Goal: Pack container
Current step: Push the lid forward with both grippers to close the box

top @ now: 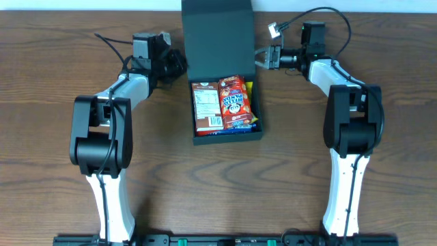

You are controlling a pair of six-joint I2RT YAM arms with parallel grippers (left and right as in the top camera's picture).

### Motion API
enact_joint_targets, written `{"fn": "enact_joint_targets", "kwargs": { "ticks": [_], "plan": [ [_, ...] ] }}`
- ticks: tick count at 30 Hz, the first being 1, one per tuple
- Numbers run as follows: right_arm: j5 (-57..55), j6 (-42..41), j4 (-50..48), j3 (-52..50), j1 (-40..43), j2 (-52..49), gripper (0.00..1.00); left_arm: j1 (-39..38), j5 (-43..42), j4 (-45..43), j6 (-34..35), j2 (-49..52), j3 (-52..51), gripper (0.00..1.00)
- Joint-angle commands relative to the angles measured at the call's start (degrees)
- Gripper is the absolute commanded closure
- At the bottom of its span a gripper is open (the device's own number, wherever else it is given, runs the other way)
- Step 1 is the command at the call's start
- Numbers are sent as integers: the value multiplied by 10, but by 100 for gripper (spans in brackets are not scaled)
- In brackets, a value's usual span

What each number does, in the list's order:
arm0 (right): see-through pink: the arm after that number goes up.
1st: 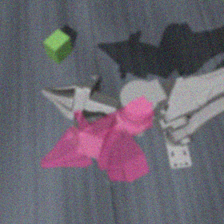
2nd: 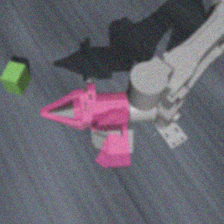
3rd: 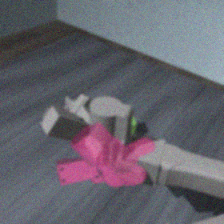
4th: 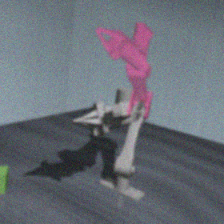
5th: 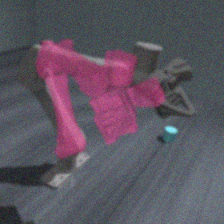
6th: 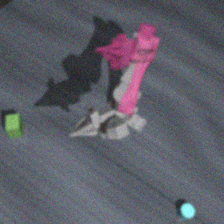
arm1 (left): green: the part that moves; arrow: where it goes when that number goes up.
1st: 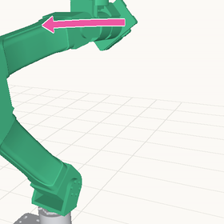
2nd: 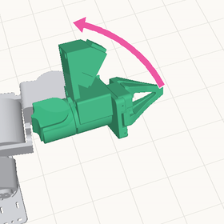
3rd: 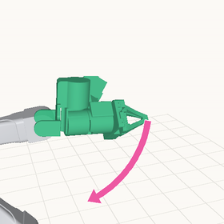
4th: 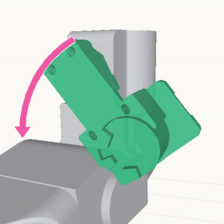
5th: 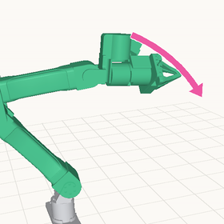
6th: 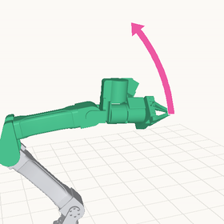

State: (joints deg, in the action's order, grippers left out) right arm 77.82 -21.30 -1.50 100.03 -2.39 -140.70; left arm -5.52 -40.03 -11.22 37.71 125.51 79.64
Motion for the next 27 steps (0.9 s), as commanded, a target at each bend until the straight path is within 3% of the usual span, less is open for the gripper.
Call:
{"fn": "enact_joint_targets", "kwargs": {
  "ticks": [1, 6, 17, 27],
  "plan": [
    [108, -64, -52, 15, -5, -6, 98, 2, -66, -44, 6, 7, 12, 94],
    [116, -250, -228, 15, -5, -6, 98, 22, -215, -122, 7, 7, 30, 94],
    [113, -835, -879, 15, -9, -6, 98, 23, -374, -148, 7, -1, 143, 94],
    [109, -850, -887, 15, -61, 27, 98, 0, -483, -150, 37, -30, 151, 94]
  ]
}}
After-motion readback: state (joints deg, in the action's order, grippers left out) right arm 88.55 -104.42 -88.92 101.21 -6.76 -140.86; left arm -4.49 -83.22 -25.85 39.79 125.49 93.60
